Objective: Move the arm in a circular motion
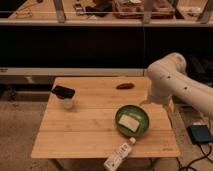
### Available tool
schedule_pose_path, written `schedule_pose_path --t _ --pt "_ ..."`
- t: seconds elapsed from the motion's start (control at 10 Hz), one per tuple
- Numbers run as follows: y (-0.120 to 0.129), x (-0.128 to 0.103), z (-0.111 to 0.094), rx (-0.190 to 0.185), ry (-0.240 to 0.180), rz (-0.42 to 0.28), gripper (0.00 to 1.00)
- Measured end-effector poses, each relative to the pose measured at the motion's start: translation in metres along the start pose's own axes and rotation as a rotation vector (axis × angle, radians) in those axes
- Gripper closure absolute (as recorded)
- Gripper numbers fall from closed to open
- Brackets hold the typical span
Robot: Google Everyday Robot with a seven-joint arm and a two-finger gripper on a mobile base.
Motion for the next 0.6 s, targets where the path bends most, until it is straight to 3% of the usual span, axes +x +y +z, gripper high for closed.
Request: schedule_pose_path --t 0.1,0.4,0.6 --pt "-0.017 -0.030 0.005 0.016 -0.022 -0.034 0.20" --pt "-0.056 -0.077 0.009 0.036 -0.072 -0.117 0.20" --pt "-0.114 -0.106 0.012 0.100 -0.114 -0.215 0.20"
